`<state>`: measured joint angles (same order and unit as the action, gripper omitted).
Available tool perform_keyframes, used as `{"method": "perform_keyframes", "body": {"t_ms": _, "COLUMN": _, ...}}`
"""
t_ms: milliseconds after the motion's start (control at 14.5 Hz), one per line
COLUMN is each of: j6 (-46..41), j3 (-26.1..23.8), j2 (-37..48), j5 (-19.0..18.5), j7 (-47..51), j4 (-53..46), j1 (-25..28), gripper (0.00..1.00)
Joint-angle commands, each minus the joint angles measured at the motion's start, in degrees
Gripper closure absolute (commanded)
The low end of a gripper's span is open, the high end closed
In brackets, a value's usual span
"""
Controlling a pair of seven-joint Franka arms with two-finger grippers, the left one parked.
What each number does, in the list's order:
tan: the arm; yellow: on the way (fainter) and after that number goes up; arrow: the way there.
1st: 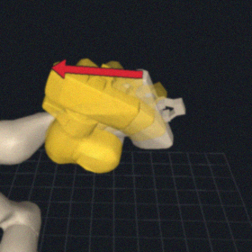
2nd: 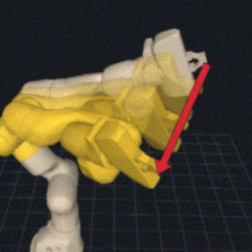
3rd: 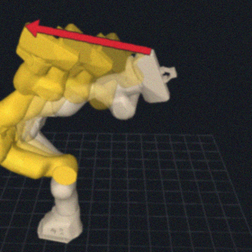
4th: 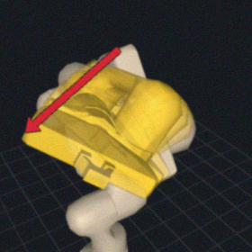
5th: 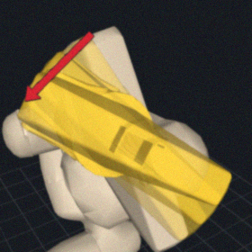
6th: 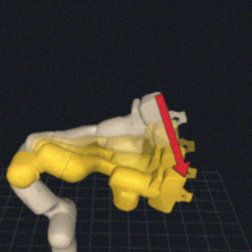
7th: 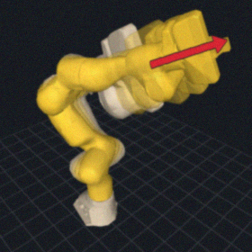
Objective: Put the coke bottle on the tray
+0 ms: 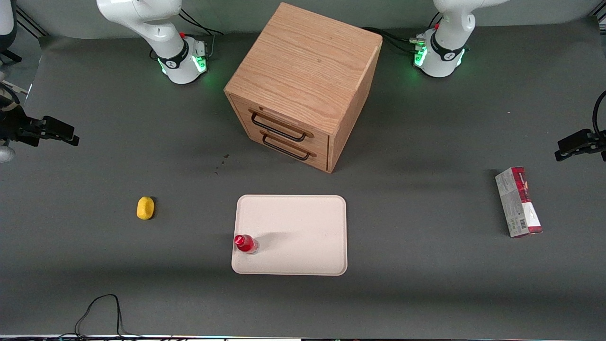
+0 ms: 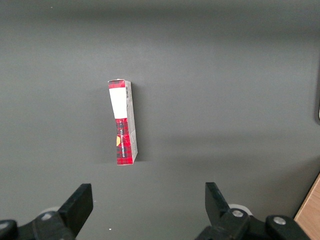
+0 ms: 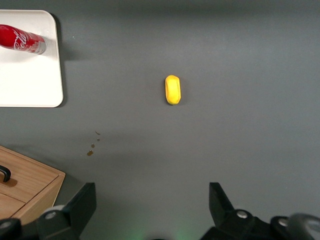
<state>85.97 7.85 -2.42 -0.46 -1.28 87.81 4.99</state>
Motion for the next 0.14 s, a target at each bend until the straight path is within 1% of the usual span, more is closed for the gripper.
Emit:
{"method": "perform_keyframes", "body": {"t_ms": 0, "j6": -0.5, "j3": 0.7, "j2": 1.1, "j5": -0.9, "j7": -0.4, "j4": 0.6, "j1": 1.0, "gripper": 0.0}}
{"method": "perform_keyframes", "body": {"t_ms": 69, "j6": -0.5, "j3": 0.7, "j2": 1.1, "j5": -0.9, "j7": -0.4, "j4": 0.6, "j1": 1.0, "gripper": 0.0}}
